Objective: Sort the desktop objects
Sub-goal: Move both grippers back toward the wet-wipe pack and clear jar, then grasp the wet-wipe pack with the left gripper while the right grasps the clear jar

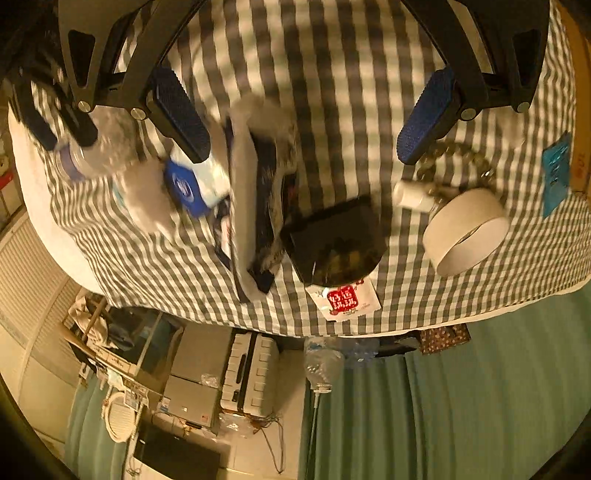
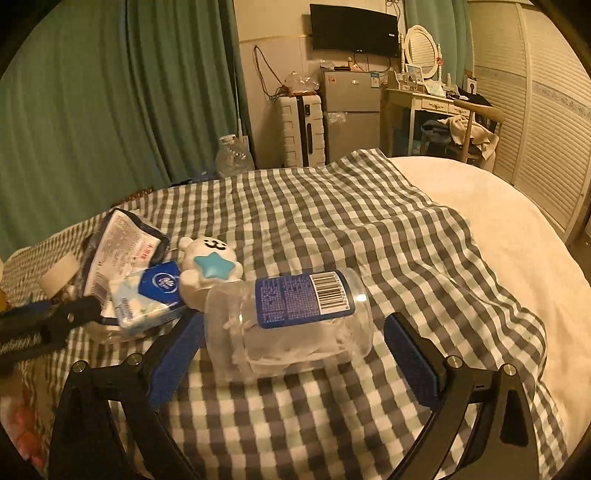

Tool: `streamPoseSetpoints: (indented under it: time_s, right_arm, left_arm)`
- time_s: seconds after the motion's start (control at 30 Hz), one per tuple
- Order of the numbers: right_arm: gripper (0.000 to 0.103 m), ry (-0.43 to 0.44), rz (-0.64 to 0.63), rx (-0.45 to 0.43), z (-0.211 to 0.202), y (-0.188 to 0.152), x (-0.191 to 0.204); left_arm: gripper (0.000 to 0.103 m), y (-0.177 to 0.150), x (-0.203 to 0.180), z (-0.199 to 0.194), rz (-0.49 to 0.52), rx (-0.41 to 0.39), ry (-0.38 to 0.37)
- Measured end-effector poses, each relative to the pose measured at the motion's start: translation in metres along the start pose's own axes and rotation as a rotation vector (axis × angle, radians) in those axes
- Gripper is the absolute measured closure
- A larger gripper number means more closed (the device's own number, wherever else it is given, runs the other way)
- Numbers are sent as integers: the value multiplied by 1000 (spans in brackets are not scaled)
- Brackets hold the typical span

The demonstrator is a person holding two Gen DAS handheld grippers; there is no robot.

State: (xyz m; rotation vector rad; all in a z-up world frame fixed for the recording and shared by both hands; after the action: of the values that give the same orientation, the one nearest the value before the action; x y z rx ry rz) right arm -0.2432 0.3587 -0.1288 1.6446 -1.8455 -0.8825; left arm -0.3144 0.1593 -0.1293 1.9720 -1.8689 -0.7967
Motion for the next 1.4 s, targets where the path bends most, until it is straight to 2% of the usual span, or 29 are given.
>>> streamPoseSetpoints:
  time_s: [0.17,0.27,0.33,0.4,0.5,0.57,0.67,0.77,0.8,0.97,1.1,1.4]
  right_arm:
    - [5,-34,-67,33,12,-1,8]
    - [5,-40,-82,49,18,-1,12]
    - [5,-32,-71,61,25,-1,13]
    - [5,-43,-43,90,34,-2,11]
    - [5,-13,1,116,46,-6,9]
    - [7,9,19,110,46,-8,6]
    - [10,12,46,102,39,-10,1]
    - [10,26,83,85,34,-12,-5]
    - [10,33,97,84,33,-13,-6]
    - [10,62,140,74,25,-8,-8]
    - [15,82,135,79,6,-8,2]
    - [15,130,87,12,-59,-2,35]
  left_arm:
    - [0,13,-5,25,-33,60,-19]
    - [0,18,-10,32,-30,69,-43]
    - [2,20,-13,39,-29,122,-98]
    - [11,20,-14,41,-30,149,-121]
    - [22,18,-17,38,1,136,-142]
    - [44,17,-21,35,36,118,-166]
    - [59,18,-26,30,83,98,-181]
    - [73,24,-23,18,58,86,-205]
    - [74,26,-21,12,42,84,-214]
    - [93,30,-20,-6,84,73,-163]
    - [94,30,-7,-32,32,76,-193]
    - [94,16,32,-106,26,39,-171]
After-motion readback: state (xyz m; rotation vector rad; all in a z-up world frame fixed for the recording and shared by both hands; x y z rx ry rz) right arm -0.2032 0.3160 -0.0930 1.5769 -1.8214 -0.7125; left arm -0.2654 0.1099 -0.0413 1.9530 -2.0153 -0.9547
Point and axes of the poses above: each gripper's, at about its wrist camera, not at the fingertips, and z roughly the way its jaws point, x to its left, y to its top, the point moved 2 cm from there along z, roughly the way its jaws point, and after that the axes turned 10 degrees about -z, right-handed, at the moved point
